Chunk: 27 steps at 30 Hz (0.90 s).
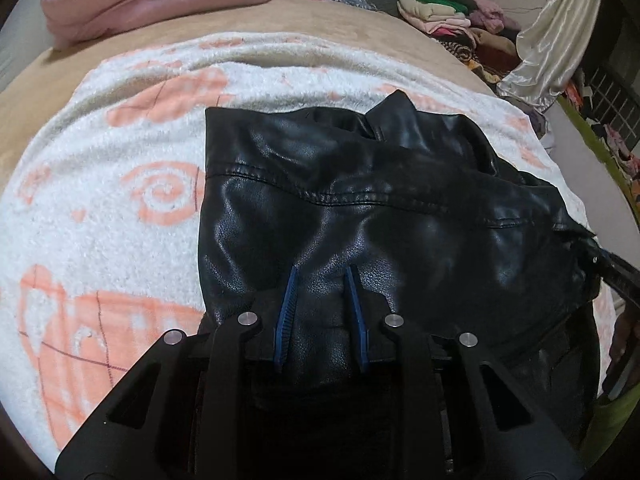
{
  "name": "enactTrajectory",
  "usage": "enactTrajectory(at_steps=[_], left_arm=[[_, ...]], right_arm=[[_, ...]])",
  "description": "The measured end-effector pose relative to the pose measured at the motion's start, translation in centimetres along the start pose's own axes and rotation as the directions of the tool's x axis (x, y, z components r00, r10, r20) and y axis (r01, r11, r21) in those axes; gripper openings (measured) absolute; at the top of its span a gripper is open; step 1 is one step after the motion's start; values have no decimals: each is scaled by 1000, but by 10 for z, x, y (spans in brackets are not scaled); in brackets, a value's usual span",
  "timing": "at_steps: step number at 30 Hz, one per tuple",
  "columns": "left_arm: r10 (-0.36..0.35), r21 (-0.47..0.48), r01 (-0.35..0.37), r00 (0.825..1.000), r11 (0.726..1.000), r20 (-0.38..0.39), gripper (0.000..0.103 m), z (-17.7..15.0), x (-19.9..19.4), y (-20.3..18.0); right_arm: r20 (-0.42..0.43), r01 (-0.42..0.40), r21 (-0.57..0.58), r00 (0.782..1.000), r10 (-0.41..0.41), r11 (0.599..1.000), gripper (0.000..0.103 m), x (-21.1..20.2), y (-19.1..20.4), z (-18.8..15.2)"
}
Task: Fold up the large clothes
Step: 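Release the hem and press the folded jacket flat with both tools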
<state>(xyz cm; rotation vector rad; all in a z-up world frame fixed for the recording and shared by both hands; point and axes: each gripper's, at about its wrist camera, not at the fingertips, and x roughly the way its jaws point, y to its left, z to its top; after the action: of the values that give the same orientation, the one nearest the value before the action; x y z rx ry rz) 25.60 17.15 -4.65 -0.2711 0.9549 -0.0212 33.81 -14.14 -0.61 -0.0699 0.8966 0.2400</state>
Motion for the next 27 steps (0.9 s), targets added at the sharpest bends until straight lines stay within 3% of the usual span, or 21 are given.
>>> enactTrajectory(at_steps=[4,7,12,19,22,27], left_arm=[[18,17,-18,1000,1000,3,17,-1,0,-3],[25,23,-25,1000,999,7,17,-2,0,-4],[18,15,-18,1000,1000,10,17,-3,0,-2],[13,12,-13,1000,1000,10,17,-3,-1,-1],[15,18,-15,1000,1000,11,17,-3,-1,-3],[10,7,-10,1000,1000,16,17,-2,-4,-2]], right_arm=[[127,11,86,992,-22,996,48,-33,-6,4],[164,-47,42,986,40,998,49,-42,14,15],[102,-36,-120,994,49,992,50,-9,68,32],[-110,-9,-84,994,-1,996,52,64,79,31],[-115,-11,-70,993,3,997,52,80,76,21],[-102,-29,-49,995,23,998,52,74,73,22]])
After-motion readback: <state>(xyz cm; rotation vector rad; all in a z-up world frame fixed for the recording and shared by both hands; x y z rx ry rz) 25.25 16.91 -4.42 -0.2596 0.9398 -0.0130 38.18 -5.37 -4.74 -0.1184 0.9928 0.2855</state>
